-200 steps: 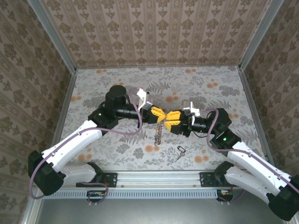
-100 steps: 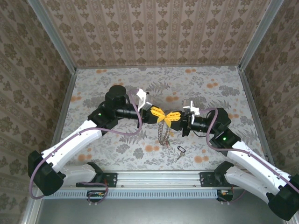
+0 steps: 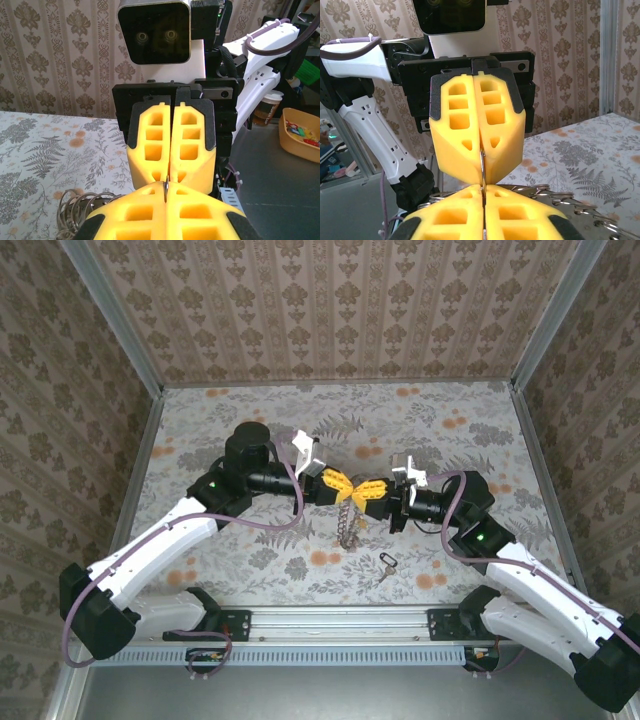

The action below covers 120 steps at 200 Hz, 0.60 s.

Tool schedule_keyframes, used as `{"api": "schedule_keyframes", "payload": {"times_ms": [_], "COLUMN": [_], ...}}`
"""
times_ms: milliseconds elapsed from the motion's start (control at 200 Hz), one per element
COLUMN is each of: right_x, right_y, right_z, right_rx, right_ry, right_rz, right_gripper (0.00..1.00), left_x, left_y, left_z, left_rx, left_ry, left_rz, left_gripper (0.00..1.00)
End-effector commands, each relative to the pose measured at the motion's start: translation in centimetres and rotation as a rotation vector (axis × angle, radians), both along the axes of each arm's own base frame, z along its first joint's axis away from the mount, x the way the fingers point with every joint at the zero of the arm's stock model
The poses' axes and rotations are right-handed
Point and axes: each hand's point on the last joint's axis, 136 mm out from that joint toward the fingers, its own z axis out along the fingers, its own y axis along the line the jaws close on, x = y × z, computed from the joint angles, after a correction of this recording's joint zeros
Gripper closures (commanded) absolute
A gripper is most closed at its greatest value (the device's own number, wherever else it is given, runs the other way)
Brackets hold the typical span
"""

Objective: Put the keys on the keyring

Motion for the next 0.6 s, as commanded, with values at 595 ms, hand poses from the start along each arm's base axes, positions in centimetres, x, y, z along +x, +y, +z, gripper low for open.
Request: {"api": "schedule_keyframes", "payload": {"times_ms": [595], "right_x": [-0.2], "right_y": [-0.64], "right_z": [3.2], "right_rx": [0.041], "right_ry": [-0.059], "right_rz": [-0.008], "right_gripper": [1.0], "left_x": [-1.12], "left_y": [0.25], "left_z": [0.02], "left_rx": [0.088], "left_ry": [-0.023], "left_rz": [0.001], "left_gripper": [0.71]}}
